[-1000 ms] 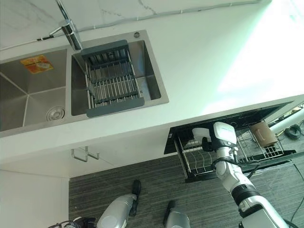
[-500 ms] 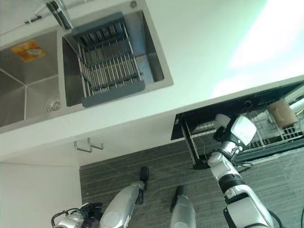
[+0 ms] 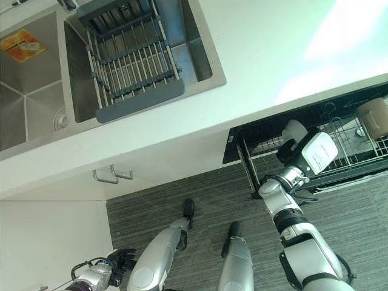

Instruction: Place the dishes in the dishwasher.

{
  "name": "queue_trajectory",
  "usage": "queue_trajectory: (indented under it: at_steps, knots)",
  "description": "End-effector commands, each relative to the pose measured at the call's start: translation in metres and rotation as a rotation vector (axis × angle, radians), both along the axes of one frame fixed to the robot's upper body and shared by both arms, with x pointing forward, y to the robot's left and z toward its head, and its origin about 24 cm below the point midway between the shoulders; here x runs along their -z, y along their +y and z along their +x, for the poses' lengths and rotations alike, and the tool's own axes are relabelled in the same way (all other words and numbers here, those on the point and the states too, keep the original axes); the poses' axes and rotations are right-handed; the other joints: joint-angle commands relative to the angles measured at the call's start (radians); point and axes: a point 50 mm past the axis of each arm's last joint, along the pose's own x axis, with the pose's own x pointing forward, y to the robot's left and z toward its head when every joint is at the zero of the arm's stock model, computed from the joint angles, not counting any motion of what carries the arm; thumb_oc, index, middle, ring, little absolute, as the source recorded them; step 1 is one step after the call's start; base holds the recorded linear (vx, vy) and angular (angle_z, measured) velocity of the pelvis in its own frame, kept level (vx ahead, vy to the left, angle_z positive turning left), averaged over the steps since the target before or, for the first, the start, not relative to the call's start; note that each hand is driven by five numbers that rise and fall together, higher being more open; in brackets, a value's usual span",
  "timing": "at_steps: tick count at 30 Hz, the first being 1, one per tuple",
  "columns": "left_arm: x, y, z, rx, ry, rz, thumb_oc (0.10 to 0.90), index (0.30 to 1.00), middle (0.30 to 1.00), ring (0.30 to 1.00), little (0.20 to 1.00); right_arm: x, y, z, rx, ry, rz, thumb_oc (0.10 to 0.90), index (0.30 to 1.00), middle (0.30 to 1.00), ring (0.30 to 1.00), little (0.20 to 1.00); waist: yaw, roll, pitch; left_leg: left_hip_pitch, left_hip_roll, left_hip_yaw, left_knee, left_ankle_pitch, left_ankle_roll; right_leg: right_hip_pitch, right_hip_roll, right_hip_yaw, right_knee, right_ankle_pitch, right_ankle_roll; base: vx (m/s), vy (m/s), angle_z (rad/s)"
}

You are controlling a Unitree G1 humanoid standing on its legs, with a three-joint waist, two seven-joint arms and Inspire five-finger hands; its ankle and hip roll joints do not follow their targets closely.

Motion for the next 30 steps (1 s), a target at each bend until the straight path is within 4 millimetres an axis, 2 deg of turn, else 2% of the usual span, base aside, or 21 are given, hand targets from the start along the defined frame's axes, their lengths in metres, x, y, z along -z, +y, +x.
queue_trajectory:
  at_steps: [1,10,15,19,21,24,27,29,30]
  knots:
    - [0.009,0.008,-0.024,-0.032,0.07,0.033,0.8,0.9,0.9,0.9,0.9,-0.073,-0.049,-0.014,0.323,-0.389,-0.18,0.4,0.3,0.3,0.3,0.3,-0.012,-0.001,-0.019,0.026,-0.008,-0.063,0.151,-0.283,-0.003,0.039,0.002,-0.021,-0.137,0.046,0.014,0.0,0.032,-0.01]
    - [0.009,0.004,-0.023,-0.039,0.071,0.019,0.8,0.9,0.9,0.9,0.9,-0.08,-0.05,-0.023,0.427,-0.63,-0.057,0.4,0.3,0.3,0.3,0.3,-0.023,0.009,-0.014,0.022,-0.002,-0.04,0.151,-0.28,-0.002,0.029,-0.001,-0.024,-0.137,0.055,0.014,0.0,0.007,0.0]
    - [0.01,0.002,-0.022,-0.038,0.066,0.021,0.8,0.9,0.9,0.9,0.9,-0.068,-0.052,-0.029,0.503,-0.68,0.036,0.4,0.3,0.3,0.3,0.3,-0.028,0.008,-0.016,0.023,0.0,-0.034,0.151,-0.283,-0.002,0.027,-0.002,-0.023,-0.137,0.055,0.017,0.0,0.0,0.0]
    - [0.01,-0.002,-0.02,-0.047,0.062,0.018,0.8,0.9,0.9,0.9,0.9,-0.05,-0.051,-0.032,0.539,-0.658,0.137,0.4,0.3,0.3,0.3,0.3,-0.032,0.008,-0.009,0.027,0.0,-0.035,0.151,-0.288,0.0,0.029,0.001,-0.016,-0.137,0.05,0.014,0.0,0.0,0.0]
    - [0.01,-0.004,-0.02,-0.046,0.054,0.018,0.8,0.9,0.9,0.9,0.9,-0.045,-0.047,-0.032,0.518,-0.635,0.093,0.4,0.3,0.3,0.3,0.3,-0.033,0.012,-0.006,0.023,0.0,-0.036,0.151,-0.284,0.001,0.024,0.002,-0.015,-0.137,0.054,0.012,0.0,0.0,0.0]
    - [0.01,-0.006,-0.019,-0.044,0.054,0.009,0.8,0.9,0.9,0.9,0.9,-0.062,-0.041,-0.023,0.457,-0.591,-0.06,0.4,0.3,0.3,0.3,0.3,-0.028,0.022,-0.006,0.006,-0.002,-0.036,0.151,-0.27,-0.002,0.009,-0.001,-0.017,-0.137,0.064,0.012,-0.01,0.007,-0.01]
    - [0.01,-0.005,-0.019,-0.023,0.047,0.016,0.8,0.9,0.9,0.9,0.9,-0.08,-0.043,-0.018,0.437,-0.58,-0.149,0.4,0.3,0.3,0.3,0.3,-0.018,0.026,-0.006,-0.002,-0.007,-0.037,0.151,-0.267,-0.003,0.002,-0.008,-0.022,-0.137,0.064,0.015,0.02,0.015,-0.01]
    - [0.009,-0.006,-0.016,-0.01,0.041,0.005,0.8,0.9,0.9,0.9,0.9,-0.103,-0.048,-0.015,0.422,-0.603,-0.226,0.4,0.3,0.3,0.3,0.3,-0.011,0.039,-0.006,-0.037,-0.011,-0.039,0.151,-0.253,-0.003,-0.032,-0.012,-0.027,-0.137,0.074,0.015,0.0,0.061,-0.06]
    - [0.008,-0.007,-0.015,-0.011,0.039,0.001,0.8,0.9,0.9,0.9,0.9,-0.108,-0.049,-0.014,0.418,-0.611,-0.242,0.4,0.3,0.3,0.3,0.3,-0.01,0.041,-0.006,-0.047,-0.012,-0.04,0.151,-0.25,-0.003,-0.043,-0.013,-0.027,-0.137,0.077,0.016,-0.03,0.045,-0.07]
